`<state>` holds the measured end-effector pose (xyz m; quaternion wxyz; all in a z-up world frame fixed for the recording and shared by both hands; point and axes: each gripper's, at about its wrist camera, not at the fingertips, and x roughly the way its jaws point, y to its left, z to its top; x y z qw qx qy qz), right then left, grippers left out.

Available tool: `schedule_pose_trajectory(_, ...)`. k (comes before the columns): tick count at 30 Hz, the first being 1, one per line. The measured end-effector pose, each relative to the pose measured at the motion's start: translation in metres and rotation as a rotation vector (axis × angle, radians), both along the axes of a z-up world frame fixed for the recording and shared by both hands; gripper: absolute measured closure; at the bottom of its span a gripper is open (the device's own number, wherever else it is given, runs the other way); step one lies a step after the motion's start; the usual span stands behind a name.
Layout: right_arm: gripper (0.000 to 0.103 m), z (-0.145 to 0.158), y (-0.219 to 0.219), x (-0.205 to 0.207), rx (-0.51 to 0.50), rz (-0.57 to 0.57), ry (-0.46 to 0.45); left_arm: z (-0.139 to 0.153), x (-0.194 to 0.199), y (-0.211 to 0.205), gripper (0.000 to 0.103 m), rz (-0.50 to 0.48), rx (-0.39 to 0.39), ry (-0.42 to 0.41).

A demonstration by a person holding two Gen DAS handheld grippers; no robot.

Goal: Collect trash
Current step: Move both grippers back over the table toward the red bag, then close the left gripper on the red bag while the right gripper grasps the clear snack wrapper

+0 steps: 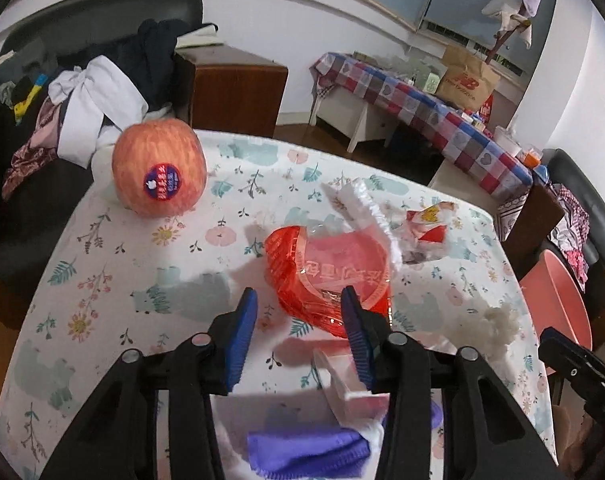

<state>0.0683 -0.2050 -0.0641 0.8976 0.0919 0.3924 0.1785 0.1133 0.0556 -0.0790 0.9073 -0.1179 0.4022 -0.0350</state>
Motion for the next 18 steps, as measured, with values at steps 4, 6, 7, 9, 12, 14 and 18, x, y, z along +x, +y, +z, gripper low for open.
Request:
schedule_pose_trajectory(4,0.068,0.000,0.012,0.014,0.007,0.021,0.009,-0.006,0.007,0.004,0.088,-0.005,-0.011,0.015)
schedule_pose_trajectory(6,0.068,0.000,0.020,0.023,0.010,0.035,0.015,-0.007,0.008,0.006,0.091,-0.008,-0.011,0.006)
schedule_pose_trajectory(7,0.068,0.001,0.023,0.027,0.011,0.041,0.015,-0.006,0.007,0.006,0.092,-0.009,-0.008,0.001)
schedule_pose_trajectory(9,0.068,0.003,0.031,0.036,0.004,0.056,0.011,-0.003,0.005,0.008,0.094,-0.011,-0.003,-0.022)
schedule_pose_trajectory(12,0.056,0.005,0.043,0.048,-0.016,0.071,-0.010,0.002,0.001,0.013,0.094,0.001,-0.007,-0.048)
schedule_pose_trajectory(14,0.055,0.007,0.052,0.057,-0.026,0.085,-0.020,0.005,-0.002,0.017,0.094,0.010,-0.012,-0.059)
schedule_pose_trajectory(18,0.055,0.008,0.069,0.071,-0.064,0.103,-0.041,0.009,-0.006,0.024,0.094,0.018,-0.026,-0.070)
